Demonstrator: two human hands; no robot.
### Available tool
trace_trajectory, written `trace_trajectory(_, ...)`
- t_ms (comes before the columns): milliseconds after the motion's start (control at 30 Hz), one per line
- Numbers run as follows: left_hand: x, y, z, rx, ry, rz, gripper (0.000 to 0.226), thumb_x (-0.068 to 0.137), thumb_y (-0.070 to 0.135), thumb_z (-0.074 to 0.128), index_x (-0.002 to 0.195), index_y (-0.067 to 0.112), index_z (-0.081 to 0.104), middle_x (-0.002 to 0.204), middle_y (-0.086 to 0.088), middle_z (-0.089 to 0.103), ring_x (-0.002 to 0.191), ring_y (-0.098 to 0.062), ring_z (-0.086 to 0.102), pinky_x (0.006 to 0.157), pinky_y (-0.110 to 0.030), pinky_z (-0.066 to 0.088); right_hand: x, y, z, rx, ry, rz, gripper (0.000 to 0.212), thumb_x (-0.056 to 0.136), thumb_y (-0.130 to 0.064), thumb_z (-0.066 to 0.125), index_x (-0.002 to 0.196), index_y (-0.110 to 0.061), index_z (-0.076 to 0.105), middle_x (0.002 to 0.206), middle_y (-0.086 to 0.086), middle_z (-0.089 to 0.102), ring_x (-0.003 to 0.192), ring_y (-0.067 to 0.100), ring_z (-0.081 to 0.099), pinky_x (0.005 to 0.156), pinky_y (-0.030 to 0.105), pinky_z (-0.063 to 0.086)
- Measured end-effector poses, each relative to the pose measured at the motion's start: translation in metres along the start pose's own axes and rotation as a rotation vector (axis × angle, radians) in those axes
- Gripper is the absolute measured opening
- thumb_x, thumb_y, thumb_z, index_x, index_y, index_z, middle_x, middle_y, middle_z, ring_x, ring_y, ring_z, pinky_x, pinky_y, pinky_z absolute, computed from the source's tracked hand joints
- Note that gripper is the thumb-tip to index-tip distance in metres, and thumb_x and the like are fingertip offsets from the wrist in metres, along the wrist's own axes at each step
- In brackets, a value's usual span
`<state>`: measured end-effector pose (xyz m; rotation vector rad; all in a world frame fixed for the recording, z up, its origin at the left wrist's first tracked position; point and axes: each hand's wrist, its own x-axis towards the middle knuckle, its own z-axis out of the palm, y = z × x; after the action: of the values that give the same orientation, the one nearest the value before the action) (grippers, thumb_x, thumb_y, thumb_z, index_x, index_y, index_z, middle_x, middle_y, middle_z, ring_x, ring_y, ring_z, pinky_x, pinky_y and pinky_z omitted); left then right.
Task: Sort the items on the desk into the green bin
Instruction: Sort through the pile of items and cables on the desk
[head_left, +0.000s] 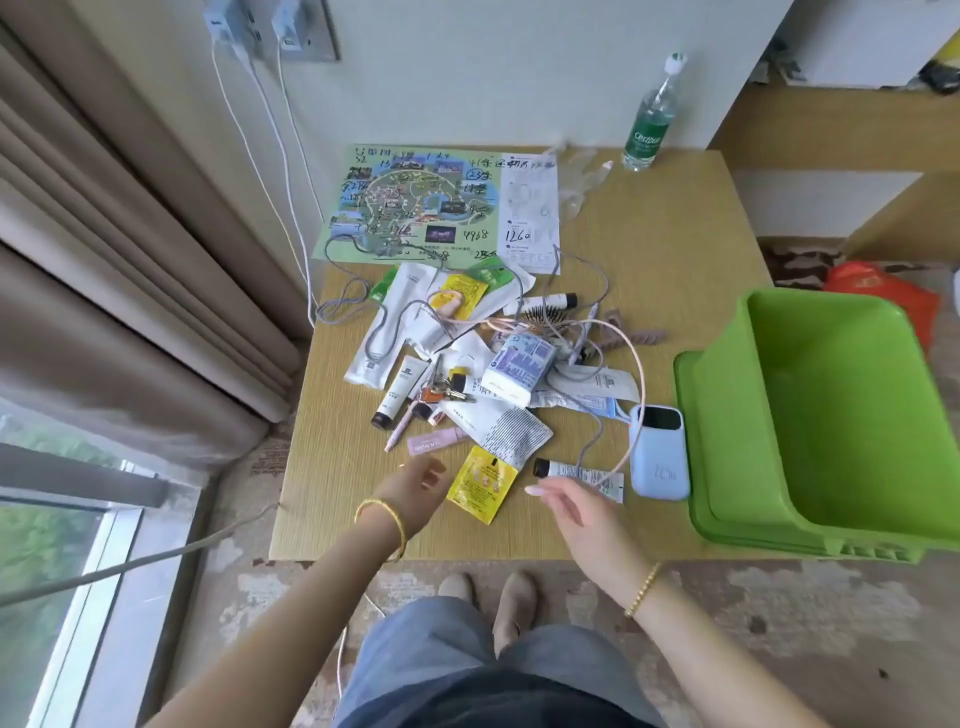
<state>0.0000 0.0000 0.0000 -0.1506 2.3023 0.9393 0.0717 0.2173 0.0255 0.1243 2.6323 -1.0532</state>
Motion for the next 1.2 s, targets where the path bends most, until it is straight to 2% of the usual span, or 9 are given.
trace_trajectory(200, 0.046, 0.031, 0.015, 0.541, 0.014, 0.147, 0.049, 0.082, 0.055, 0.058, 0.107, 0.014, 0.052, 0.107, -0.005, 0.059, 0.103, -0.024, 0.054, 0.080, -0.032, 0.040, 0.083, 0.000, 0.000, -0.372, -0.026, 0.013, 0.021, 0.093, -0.032, 0.048, 0.099, -0.013, 0.054, 0.109, 0.005, 0.054, 0.096, 0.019, 0.052, 0.076, 0.029, 0.043)
trace_trajectory(300, 0.066, 0.016, 0.024, 0.531, 0.107, 0.174, 0.055, 0.076, 0.062, 0.059, 0.105, 0.016, 0.051, 0.109, -0.004, 0.056, 0.105, -0.023, 0.050, 0.082, -0.034, 0.043, 0.102, 0.018, 0.002, -0.441, -0.031, 0.043, 0.035, 0.087, -0.048, 0.053, 0.092, -0.013, 0.053, 0.105, 0.005, 0.053, 0.098, 0.021, 0.049, 0.076, 0.030, 0.037)
trace_trajectory(467, 0.081, 0.001, 0.033, 0.492, 0.201, 0.320, 0.044, 0.076, 0.060, 0.060, 0.085, 0.021, 0.044, 0.080, 0.007, 0.046, 0.085, -0.017, 0.046, 0.071, -0.029, 0.037, 0.107, 0.030, 0.006, -0.618, -0.108, -0.067, 0.053, 0.082, -0.057, 0.054, 0.108, -0.011, 0.053, 0.117, 0.010, 0.051, 0.112, 0.023, 0.045, 0.076, 0.028, 0.026)
trace_trajectory(633, 0.093, -0.002, 0.041, 0.537, 0.281, 0.434, 0.036, 0.082, 0.049, 0.060, 0.090, 0.015, 0.052, 0.089, -0.001, 0.055, 0.082, -0.018, 0.047, 0.070, -0.027, 0.036, 0.099, 0.035, 0.008, -0.863, -0.059, -0.119, 0.045, 0.085, -0.052, 0.052, 0.113, -0.016, 0.050, 0.122, 0.005, 0.050, 0.116, 0.023, 0.045, 0.089, 0.034, 0.038)
trace_trajectory(800, 0.077, 0.006, 0.039, 0.466, 0.315, 0.425, 0.027, 0.087, 0.042, 0.058, 0.087, 0.018, 0.046, 0.094, -0.001, 0.053, 0.091, -0.021, 0.051, 0.077, -0.028, 0.036, 0.086, 0.030, 0.016, -1.014, -0.023, -0.063, 0.025, 0.088, -0.037, 0.054, 0.096, -0.013, 0.055, 0.117, 0.008, 0.056, 0.115, 0.028, 0.049, 0.106, 0.045, 0.028)
trace_trajectory(900, 0.057, 0.009, 0.029, 0.385, 0.344, 0.470, 0.022, 0.088, 0.035, 0.059, 0.084, 0.018, 0.046, 0.094, -0.002, 0.051, 0.090, -0.024, 0.054, 0.072, -0.028, 0.040, 0.079, 0.023, 0.017, -0.930, 0.020, -0.077, 0.022, 0.089, -0.034, 0.053, 0.077, -0.017, 0.044, 0.096, 0.000, 0.058, 0.106, 0.025, 0.052, 0.111, 0.052, 0.017)
trace_trajectory(1000, 0.035, 0.021, 0.010, 0.234, 0.455, 0.551, 0.025, 0.086, 0.032, 0.061, 0.070, 0.022, 0.045, 0.089, -0.002, 0.053, 0.063, -0.011, 0.049, 0.048, -0.018, 0.035, 0.069, 0.012, 0.003, -0.655, 0.161, -0.193, 0.020, 0.088, -0.033, 0.053, 0.075, -0.022, 0.043, 0.074, -0.008, 0.048, 0.082, 0.019, 0.049, 0.094, 0.040, 0.036)
trace_trajectory(1067, 0.022, 0.037, -0.002, -0.022, 0.532, 0.658, 0.028, 0.087, 0.029, 0.061, 0.066, 0.023, 0.043, 0.085, -0.004, 0.057, 0.058, -0.011, 0.046, 0.049, -0.021, 0.036, 0.060, 0.004, -0.008, -0.444, 0.277, -0.287, 0.014, 0.086, -0.032, 0.058, 0.091, -0.019, 0.052, 0.084, -0.005, 0.054, 0.083, 0.020, 0.052, 0.073, 0.030, 0.039)
trace_trajectory(1200, 0.000, 0.099, -0.011, -0.624, 0.683, 0.804, 0.031, 0.092, 0.025, 0.054, 0.065, 0.020, 0.038, 0.061, -0.004, 0.044, 0.047, -0.016, 0.038, 0.041, -0.016, 0.037, 0.032, -0.008, -0.043, 0.014, 0.579, -0.468, 0.014, 0.084, -0.023, 0.063, 0.097, -0.020, 0.057, 0.090, -0.001, 0.061, 0.076, 0.014, 0.057, 0.061, 0.023, 0.041)
